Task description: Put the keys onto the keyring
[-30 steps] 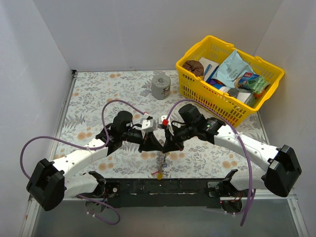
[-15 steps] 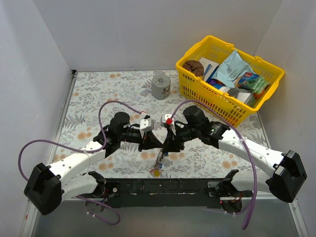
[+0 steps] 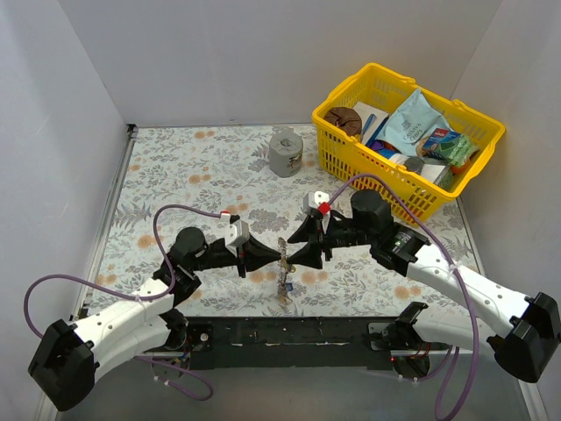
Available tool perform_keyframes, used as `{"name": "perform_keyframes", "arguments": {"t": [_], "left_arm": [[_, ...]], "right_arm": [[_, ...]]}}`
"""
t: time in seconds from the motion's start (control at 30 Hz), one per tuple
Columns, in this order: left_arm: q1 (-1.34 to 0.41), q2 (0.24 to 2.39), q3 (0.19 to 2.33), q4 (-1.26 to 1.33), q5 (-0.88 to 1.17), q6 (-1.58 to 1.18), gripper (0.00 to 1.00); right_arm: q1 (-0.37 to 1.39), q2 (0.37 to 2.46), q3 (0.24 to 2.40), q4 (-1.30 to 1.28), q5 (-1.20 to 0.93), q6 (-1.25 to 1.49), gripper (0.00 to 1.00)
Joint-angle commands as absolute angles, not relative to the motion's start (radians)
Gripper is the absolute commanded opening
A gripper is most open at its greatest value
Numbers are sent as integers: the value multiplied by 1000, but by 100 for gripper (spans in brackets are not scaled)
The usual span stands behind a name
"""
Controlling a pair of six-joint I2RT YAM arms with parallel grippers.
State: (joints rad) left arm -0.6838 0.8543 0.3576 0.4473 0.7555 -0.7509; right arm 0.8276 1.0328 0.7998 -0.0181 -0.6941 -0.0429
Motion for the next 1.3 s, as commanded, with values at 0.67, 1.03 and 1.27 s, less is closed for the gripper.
{"name": "perform_keyframes", "arguments": {"t": [0.67,1.03,1.27], "left_arm": [[-689,764,336,747,722,-827,0],[-687,765,347,749,724,-825,0],[-687,767,357,753,729,-822,0]], "right_arm": [[776,1046,799,92,-853,32,30],[776,1071,798,68,-867,17,2],[776,1091,802,38,-874,3,1]]}}
